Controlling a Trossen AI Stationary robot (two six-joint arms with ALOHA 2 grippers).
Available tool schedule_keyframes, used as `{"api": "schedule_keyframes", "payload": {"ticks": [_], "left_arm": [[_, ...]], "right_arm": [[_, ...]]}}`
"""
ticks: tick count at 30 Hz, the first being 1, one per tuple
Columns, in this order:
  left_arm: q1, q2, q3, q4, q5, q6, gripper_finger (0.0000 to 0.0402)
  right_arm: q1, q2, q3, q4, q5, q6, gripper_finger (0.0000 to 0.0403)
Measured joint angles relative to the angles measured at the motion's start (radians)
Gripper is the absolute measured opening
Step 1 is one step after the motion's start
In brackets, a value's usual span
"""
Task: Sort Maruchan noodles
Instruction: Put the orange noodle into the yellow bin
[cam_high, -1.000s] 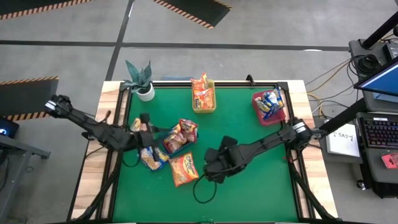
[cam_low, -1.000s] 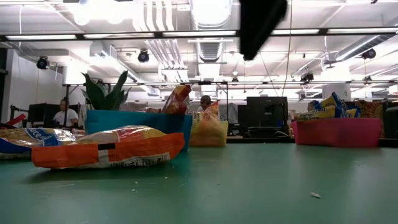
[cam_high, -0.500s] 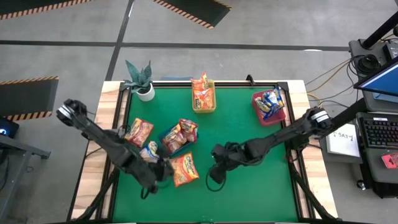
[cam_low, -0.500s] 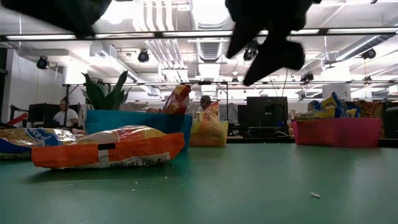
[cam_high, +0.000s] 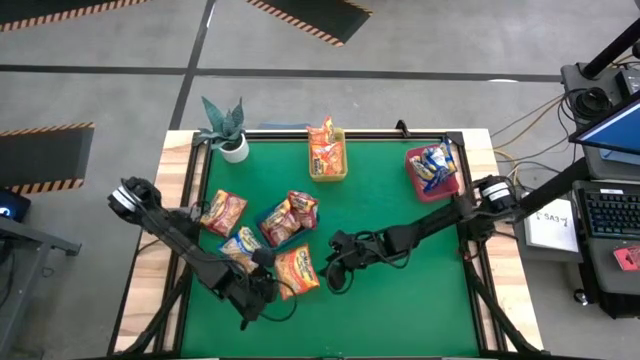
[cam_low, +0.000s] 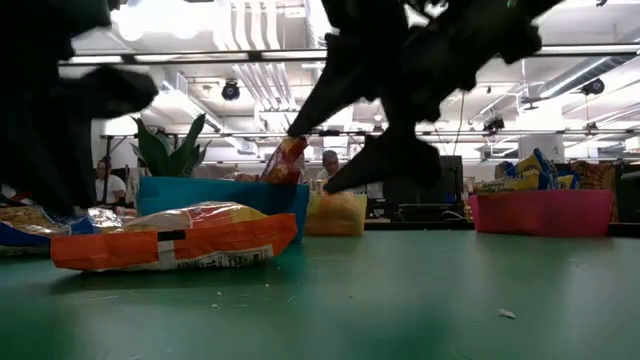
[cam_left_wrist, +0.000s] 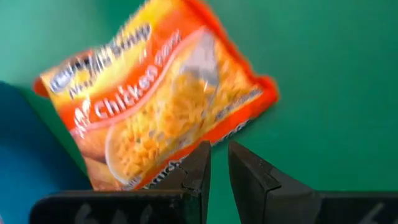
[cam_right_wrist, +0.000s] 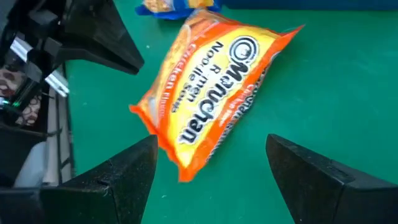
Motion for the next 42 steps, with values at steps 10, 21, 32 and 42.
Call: {"api": "schedule_keyframes", "payload": {"ticks": [10,21,32,42], "left_arm": [[0.001,0.089,-0.016,0.065,-0.013,-0.062,0.0039],[0.002,0.088,-0.053,0.142,-0.031,-0.058,0.0039],[0.003,0.087,-0.103,0.255,-0.040,-0.058,0.0038],[0.003,0.087,-0.103,0.257,-0.037,-0.058,0.0038]], "right_arm": [[-0.036,0.136,0.039,0.118,-0.001,-0.043,0.0293],[-0.074,0.242,0.133,0.136,-0.046,-0.094,0.0297],[-0.077,0.333,0.207,0.300,-0.179,-0.120,0.0299],[-0.075,0.345,0.238,0.307,-0.189,-0.126,0.0232]]}}
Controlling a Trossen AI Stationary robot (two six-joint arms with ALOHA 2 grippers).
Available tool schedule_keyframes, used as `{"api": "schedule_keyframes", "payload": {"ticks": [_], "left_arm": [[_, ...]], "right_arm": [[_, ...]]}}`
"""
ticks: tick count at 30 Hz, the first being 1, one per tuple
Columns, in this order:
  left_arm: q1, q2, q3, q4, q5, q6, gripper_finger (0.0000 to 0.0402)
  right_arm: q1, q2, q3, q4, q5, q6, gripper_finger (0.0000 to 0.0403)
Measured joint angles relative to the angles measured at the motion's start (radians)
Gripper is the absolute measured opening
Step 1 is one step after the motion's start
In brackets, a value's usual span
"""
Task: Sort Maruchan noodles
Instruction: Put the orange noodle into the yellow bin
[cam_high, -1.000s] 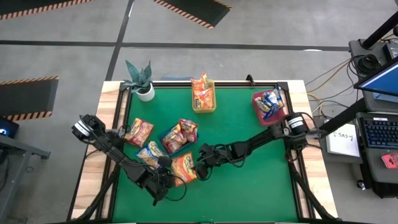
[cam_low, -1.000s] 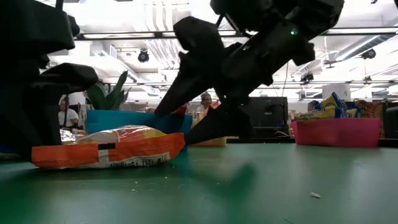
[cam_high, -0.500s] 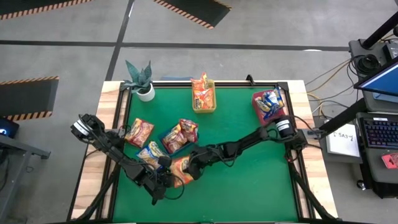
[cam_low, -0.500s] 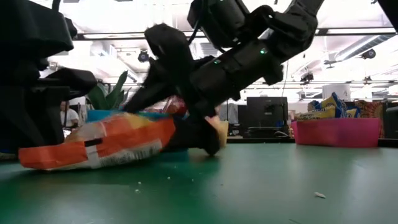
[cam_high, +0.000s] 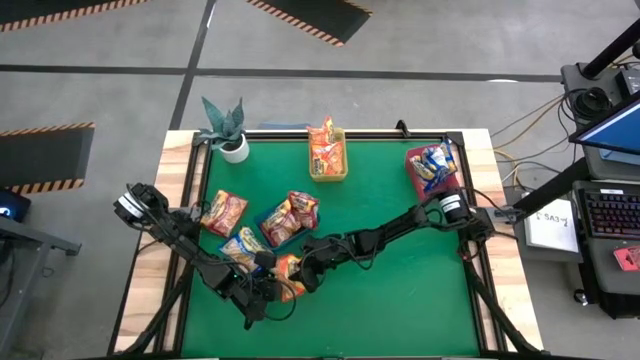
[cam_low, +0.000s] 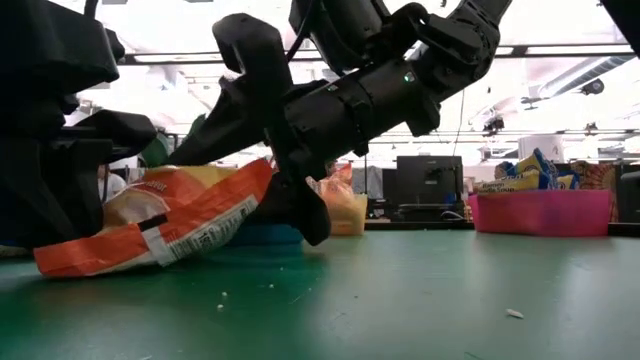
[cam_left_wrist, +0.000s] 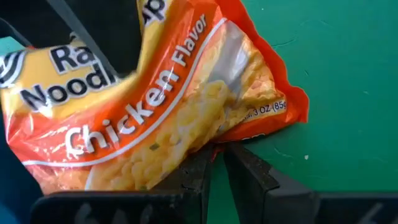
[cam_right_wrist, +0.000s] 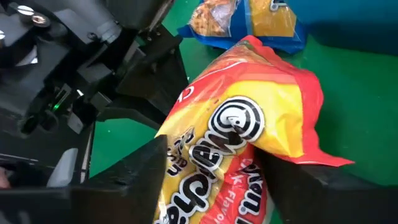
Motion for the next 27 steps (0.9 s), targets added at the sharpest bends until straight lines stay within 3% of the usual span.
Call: {"api": "schedule_keyframes", "payload": {"ticks": [10,14,22,27], "left_arm": [[-0.006,-0.008,0.000,-0.005,0.006,0.000,0.0038],[-0.023,-0.046,-0.002,-0.050,0.018,0.000,0.0039],[-0.044,-0.176,-0.002,-0.157,-0.011,0.007,0.0039],[-0.051,-0.293,-0.002,-0.156,-0.021,0.142,0.0039]], "right_arm": [[0.000,0.016,0.008,0.000,0.002,-0.001,0.0085],[0.000,0.015,0.008,-0.001,-0.011,-0.020,0.0043],[0.001,-0.030,0.005,-0.033,-0.036,-0.073,0.0016],[0.009,-0.134,0.000,-0.161,-0.058,-0.128,0.0015]]}}
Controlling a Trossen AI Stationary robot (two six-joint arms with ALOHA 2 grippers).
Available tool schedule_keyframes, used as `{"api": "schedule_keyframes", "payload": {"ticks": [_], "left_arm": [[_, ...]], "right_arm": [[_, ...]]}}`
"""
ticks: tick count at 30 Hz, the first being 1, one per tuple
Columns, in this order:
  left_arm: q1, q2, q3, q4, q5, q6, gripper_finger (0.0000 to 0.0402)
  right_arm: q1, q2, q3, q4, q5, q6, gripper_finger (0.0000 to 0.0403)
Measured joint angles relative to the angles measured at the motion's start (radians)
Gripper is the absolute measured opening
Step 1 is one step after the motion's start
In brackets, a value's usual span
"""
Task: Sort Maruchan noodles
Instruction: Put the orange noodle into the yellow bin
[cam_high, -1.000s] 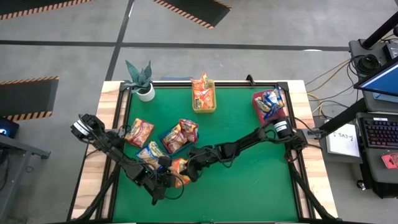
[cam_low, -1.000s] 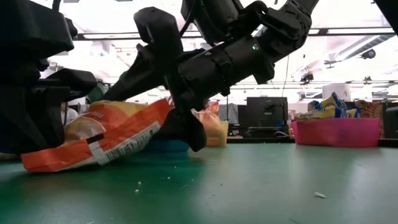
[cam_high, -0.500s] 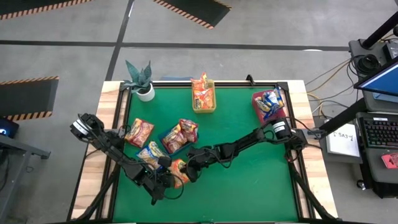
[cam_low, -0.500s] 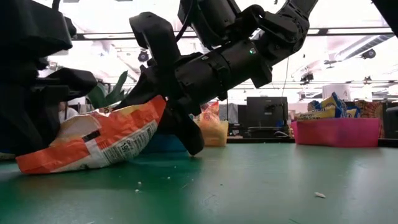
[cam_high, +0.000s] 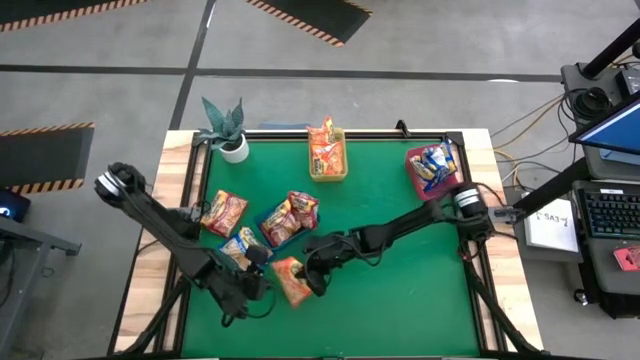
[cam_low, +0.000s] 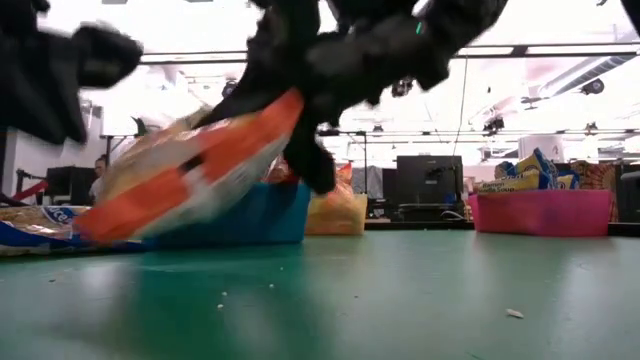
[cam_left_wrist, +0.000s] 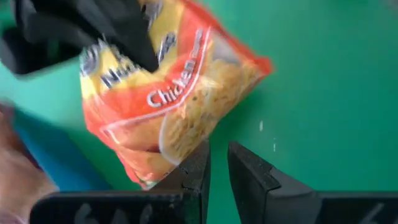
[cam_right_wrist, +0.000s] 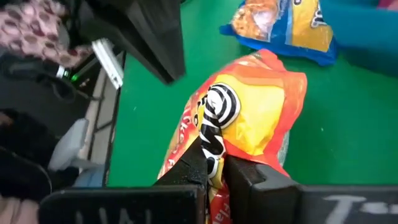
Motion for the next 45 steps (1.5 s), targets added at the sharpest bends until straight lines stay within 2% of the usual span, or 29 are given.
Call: {"api": "schedule_keyframes", "payload": {"ticks": [5,8,12,15,17,19,22,25,31,33,37,40,45], "left_arm": [[0.000,-0.124,0.001,0.071,-0.032,0.250,0.0039],[0.003,-0.190,0.001,0.117,-0.035,0.396,0.0039],[0.020,-0.266,0.000,0.178,-0.034,0.561,0.0039],[0.048,-0.311,-0.001,0.198,-0.054,0.656,0.0039],[0.069,-0.338,-0.001,0.200,-0.105,0.698,0.0039],[0.095,-0.363,-0.002,0.204,-0.178,0.723,0.0039],[0.140,-0.389,-0.002,0.202,-0.268,0.731,0.0039],[0.185,-0.409,-0.002,0.190,-0.305,0.713,0.0039],[0.251,-0.420,-0.003,0.149,-0.305,0.727,0.0039],[0.272,-0.420,-0.003,0.149,-0.305,0.749,0.0039],[0.318,-0.420,-0.003,0.150,-0.305,0.797,0.0039],[0.360,-0.421,-0.003,0.151,-0.305,0.820,0.0039],[0.432,-0.421,-0.003,0.152,-0.304,0.851,0.0039]], "right_arm": [[0.010,-0.165,-0.001,-0.223,0.031,-0.070,0.0015],[0.009,-0.277,-0.001,-0.369,0.121,-0.108,0.0015],[-0.014,-0.414,-0.001,-0.534,0.320,-0.179,0.0015],[-0.043,-0.497,-0.002,-0.603,0.543,-0.249,0.0015],[-0.071,-0.536,-0.007,-0.630,0.681,-0.315,0.0015],[-0.117,-0.563,-0.015,-0.641,0.766,-0.365,0.0015],[-0.215,-0.577,-0.022,-0.637,0.821,-0.401,0.0015],[-0.324,-0.563,-0.033,-0.605,0.826,-0.431,0.0015],[-0.536,-0.499,-0.035,-0.593,0.803,-0.461,0.0015],[-0.598,-0.478,-0.035,-0.575,0.737,-0.454,0.0015],[-0.689,-0.433,-0.035,-0.520,0.533,-0.448,0.0015],[-0.722,-0.414,-0.019,-0.495,0.496,-0.463,0.0015],[-0.746,-0.395,0.071,-0.464,0.416,-0.667,0.0015]]}}
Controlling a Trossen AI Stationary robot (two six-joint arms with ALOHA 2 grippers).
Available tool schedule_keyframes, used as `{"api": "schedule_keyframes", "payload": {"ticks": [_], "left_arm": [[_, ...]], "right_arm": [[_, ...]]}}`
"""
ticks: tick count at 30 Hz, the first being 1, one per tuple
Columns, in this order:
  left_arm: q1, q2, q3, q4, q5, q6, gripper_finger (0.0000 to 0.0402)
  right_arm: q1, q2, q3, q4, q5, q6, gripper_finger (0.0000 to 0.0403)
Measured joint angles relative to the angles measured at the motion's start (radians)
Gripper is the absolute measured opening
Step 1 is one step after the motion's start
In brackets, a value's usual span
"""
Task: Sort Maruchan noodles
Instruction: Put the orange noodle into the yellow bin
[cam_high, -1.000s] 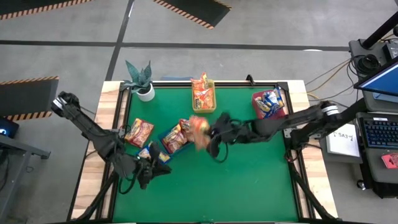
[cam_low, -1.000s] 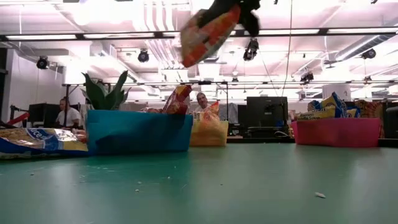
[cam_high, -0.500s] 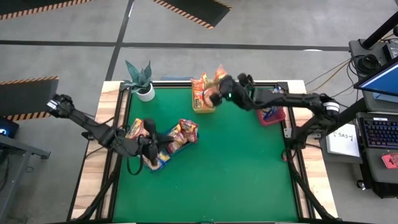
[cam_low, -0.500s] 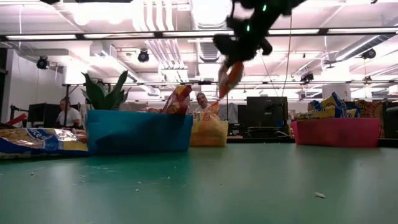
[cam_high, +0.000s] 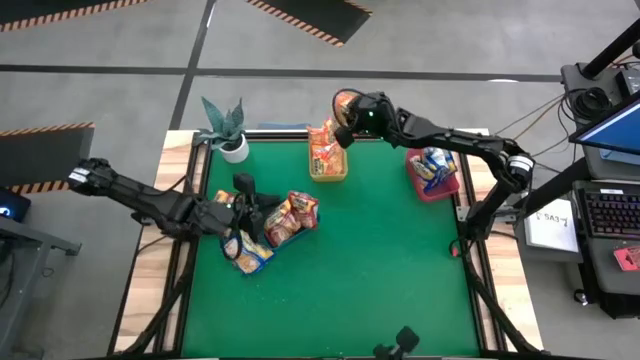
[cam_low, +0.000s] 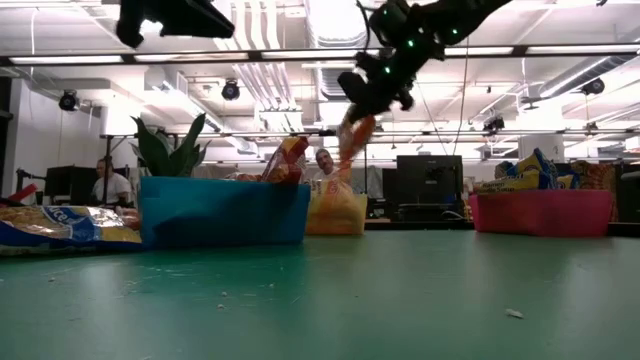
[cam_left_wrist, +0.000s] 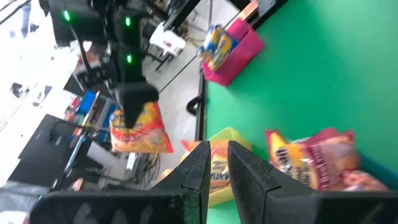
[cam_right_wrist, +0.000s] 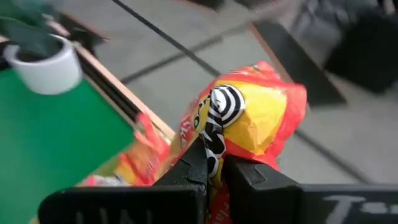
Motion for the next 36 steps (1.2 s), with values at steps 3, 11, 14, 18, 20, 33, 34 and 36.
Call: {"api": "schedule_keyframes", "payload": {"ticks": [3,11,14,18,20,33,34,36], "left_arm": [[0.038,0.000,0.000,0.000,0.000,0.002,0.0039],[0.068,0.000,0.000,-0.006,0.001,-0.030,0.0039],[0.068,0.000,0.000,-0.013,0.001,-0.038,0.0039],[0.068,0.000,0.000,-0.016,0.001,-0.042,0.0039],[0.068,0.000,0.000,-0.016,0.001,-0.042,0.0039],[0.068,0.000,0.000,-0.016,0.080,-0.043,0.0039],[0.068,0.000,0.000,-0.015,0.080,-0.043,0.0039],[0.068,0.000,0.000,-0.016,0.080,-0.043,0.0039]], "right_arm": [[-0.007,0.025,0.029,0.077,-0.107,-0.178,0.0015],[-0.104,0.154,0.024,0.278,-0.580,-0.421,0.0013],[-0.156,0.218,0.024,0.296,-0.773,-0.476,0.0012],[-0.193,0.289,0.024,0.329,-0.827,-0.475,0.0012],[-0.208,0.319,0.024,0.354,-0.837,-0.460,0.0012],[-0.212,0.379,0.024,0.450,-0.900,-0.424,0.0012],[-0.212,0.369,0.024,0.452,-0.900,-0.427,0.0012],[-0.209,0.350,0.024,0.457,-0.899,-0.439,0.0012]]}}
